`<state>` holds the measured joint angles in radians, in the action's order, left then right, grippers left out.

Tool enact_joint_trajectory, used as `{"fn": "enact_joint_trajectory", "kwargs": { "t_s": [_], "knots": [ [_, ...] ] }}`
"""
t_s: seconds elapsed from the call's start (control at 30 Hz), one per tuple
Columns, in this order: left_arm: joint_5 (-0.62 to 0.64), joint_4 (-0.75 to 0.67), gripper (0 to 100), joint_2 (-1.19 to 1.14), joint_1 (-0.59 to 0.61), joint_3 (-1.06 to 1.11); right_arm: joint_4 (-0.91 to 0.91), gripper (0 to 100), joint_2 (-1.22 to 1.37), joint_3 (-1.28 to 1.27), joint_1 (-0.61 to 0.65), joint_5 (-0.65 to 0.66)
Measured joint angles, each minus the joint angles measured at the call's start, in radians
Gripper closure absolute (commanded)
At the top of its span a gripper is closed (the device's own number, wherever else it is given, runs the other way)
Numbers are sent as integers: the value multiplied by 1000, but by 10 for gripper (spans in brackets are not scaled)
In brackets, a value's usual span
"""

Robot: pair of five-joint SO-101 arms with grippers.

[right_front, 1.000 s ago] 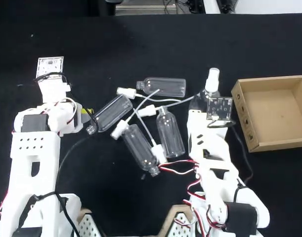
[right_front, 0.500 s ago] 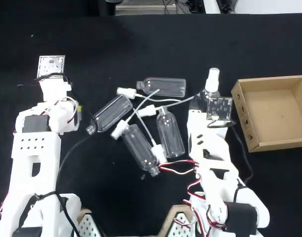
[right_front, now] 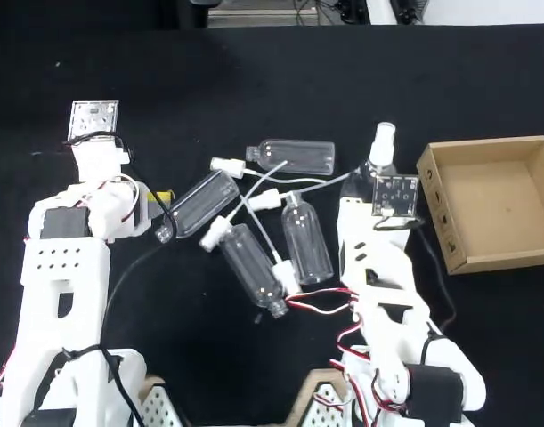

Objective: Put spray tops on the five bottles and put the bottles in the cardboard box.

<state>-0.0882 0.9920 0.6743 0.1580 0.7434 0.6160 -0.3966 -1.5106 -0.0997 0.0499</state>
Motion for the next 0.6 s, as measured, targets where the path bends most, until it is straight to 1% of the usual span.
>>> {"fn": "enact_joint_trajectory", "kwargs": {
  "t_s": [0.07,0.1,0.2,0.3,0.47,0.6],
  "knots": [
    [0,0,920,0,0,0,0,807,0,0,0,0],
    [0,0,915,0,0,0,0,807,0,0,0,0],
    [0,0,854,0,0,0,0,807,0,0,0,0],
    [0,0,814,0,0,0,0,807,0,0,0,0],
    [0,0,804,0,0,3,0,807,0,0,0,0],
    [18,-9,803,-2,-2,58,0,804,0,0,0,0]
  ]
}}
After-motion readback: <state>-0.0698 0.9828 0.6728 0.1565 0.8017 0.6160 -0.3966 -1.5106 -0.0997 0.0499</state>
